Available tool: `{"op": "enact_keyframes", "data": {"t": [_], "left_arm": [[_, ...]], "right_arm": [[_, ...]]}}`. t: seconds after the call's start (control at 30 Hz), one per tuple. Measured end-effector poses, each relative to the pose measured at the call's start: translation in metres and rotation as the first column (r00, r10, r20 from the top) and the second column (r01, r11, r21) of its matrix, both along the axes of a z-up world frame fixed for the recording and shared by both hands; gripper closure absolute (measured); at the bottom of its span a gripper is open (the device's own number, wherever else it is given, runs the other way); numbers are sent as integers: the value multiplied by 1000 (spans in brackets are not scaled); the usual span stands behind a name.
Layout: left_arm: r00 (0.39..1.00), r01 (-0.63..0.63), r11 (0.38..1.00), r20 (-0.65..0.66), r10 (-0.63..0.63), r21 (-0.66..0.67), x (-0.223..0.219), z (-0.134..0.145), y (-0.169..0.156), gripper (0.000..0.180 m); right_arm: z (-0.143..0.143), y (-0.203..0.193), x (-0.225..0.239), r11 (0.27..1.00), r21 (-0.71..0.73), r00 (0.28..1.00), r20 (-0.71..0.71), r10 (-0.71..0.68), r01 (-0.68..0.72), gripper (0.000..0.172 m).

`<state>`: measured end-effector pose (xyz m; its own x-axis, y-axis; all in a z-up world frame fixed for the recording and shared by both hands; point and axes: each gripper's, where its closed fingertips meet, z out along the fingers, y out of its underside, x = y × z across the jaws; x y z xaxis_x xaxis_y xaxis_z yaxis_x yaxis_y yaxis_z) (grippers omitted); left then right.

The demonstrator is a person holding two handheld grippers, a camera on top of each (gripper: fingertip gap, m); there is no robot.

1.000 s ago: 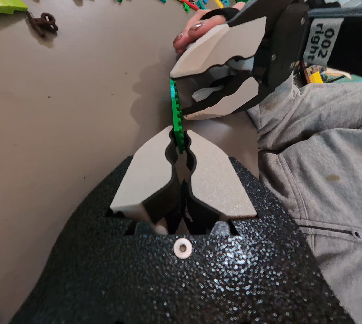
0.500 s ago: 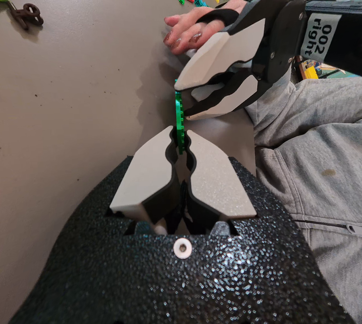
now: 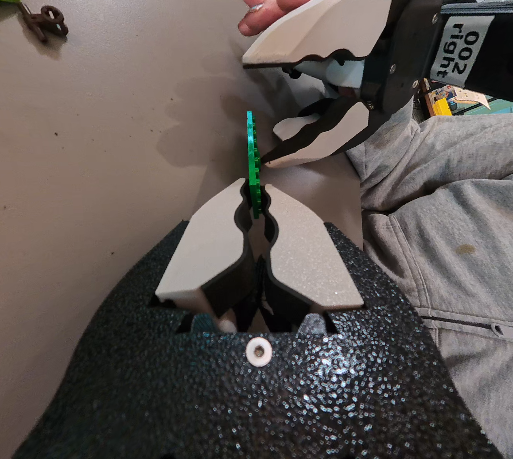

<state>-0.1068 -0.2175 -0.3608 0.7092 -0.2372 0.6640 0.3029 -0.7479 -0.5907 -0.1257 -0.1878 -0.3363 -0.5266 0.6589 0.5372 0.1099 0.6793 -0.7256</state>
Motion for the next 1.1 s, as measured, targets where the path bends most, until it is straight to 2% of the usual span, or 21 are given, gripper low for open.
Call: {"op": "enact_keyframes", "data": {"t": [0.6,1.1], "left_arm": [[1000,9,1000,2,-9,-4,1,0,-1,176],[1000,14,1000,1,-14,-3,2,0,-1,176]], "right_arm": [[-1,5,1,1000,-4,1000,10,-18,18,130],[0,5,2,1000,-23,1000,23,-14,15,128]]}}
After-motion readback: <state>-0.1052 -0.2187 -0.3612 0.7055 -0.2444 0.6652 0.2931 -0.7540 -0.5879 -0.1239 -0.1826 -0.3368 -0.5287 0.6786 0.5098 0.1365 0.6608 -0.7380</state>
